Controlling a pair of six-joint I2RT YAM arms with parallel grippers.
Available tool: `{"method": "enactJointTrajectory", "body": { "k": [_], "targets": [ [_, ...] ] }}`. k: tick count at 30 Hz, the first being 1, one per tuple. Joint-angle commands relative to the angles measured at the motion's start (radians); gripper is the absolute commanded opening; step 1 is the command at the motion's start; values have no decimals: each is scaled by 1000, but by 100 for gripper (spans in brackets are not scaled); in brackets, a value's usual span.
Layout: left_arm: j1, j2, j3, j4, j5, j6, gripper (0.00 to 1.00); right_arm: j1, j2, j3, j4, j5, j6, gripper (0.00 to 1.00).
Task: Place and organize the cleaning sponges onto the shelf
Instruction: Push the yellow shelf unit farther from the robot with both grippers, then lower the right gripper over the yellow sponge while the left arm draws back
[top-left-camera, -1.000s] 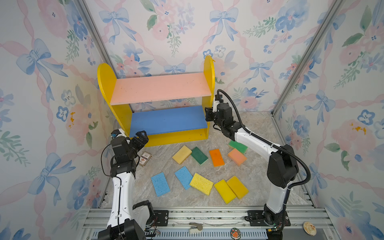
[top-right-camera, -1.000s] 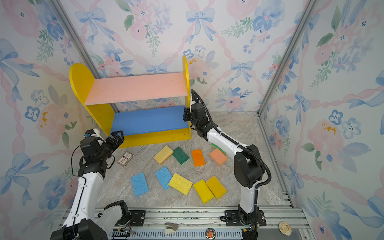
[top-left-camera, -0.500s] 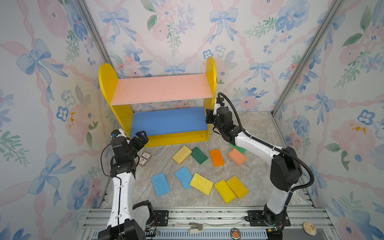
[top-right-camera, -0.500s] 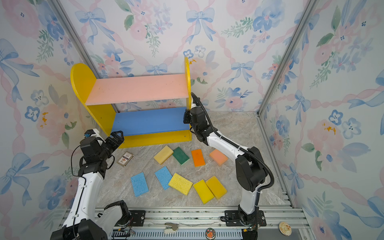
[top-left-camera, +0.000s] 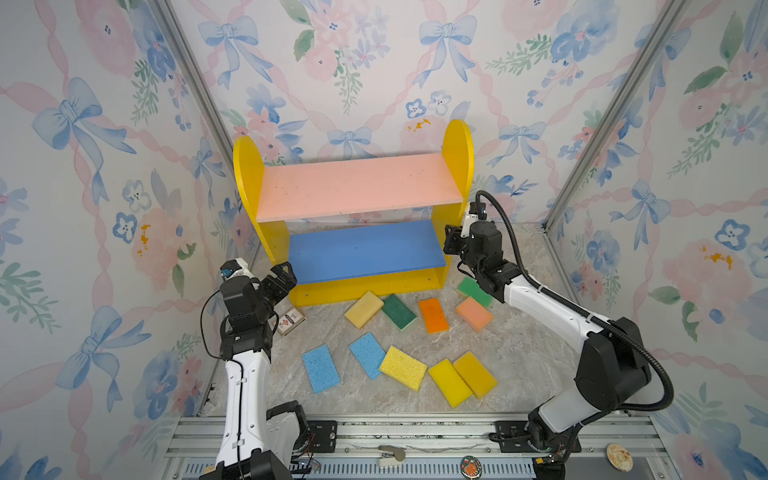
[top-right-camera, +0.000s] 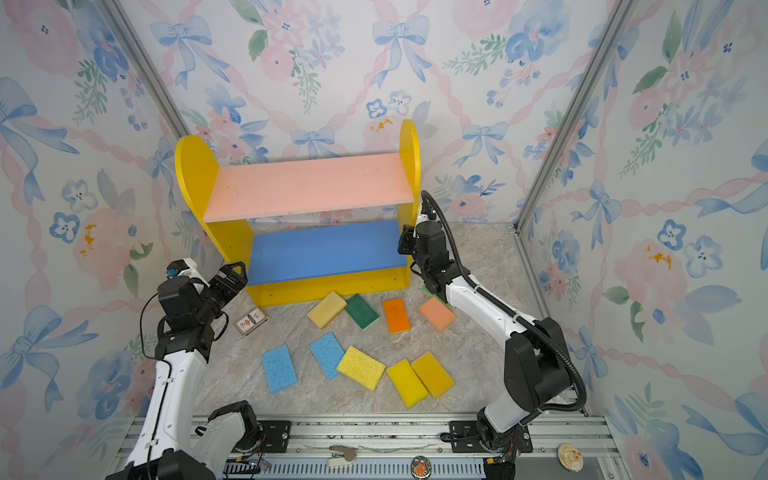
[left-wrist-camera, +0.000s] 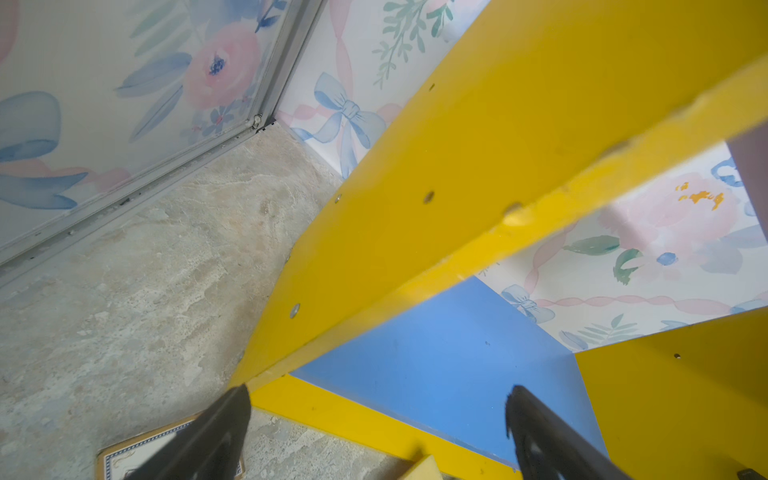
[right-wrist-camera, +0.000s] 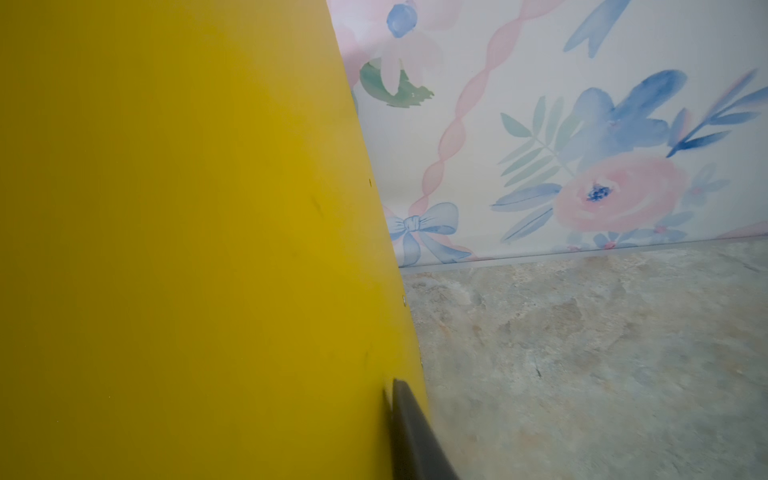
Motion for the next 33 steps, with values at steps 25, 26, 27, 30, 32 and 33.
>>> {"method": "enactJointTrajectory", "body": {
  "k": [25, 26, 27, 30, 32, 33],
  "targets": [
    [-243, 154, 35, 96, -25, -3, 98, -223, -369, -213, -154, 37, -85, 24],
    [-245, 151, 32, 96, -23, -1, 98, -222, -371, -210, -172, 28, -83, 36],
    [-245, 143, 30, 97, -20, 0, 98, -222, -377, -204, -190, 20, -78, 48],
    [-244, 91, 11, 96, -17, 11, 98, -223, -415, -171, -277, -53, -58, 72],
    [-245, 34, -13, 95, -3, 27, 98, -222, -451, -123, -382, -126, -56, 78],
    [-245, 5, -14, 95, 3, 29, 98, -219, -471, -107, -423, -142, -53, 80]
  ]
}}
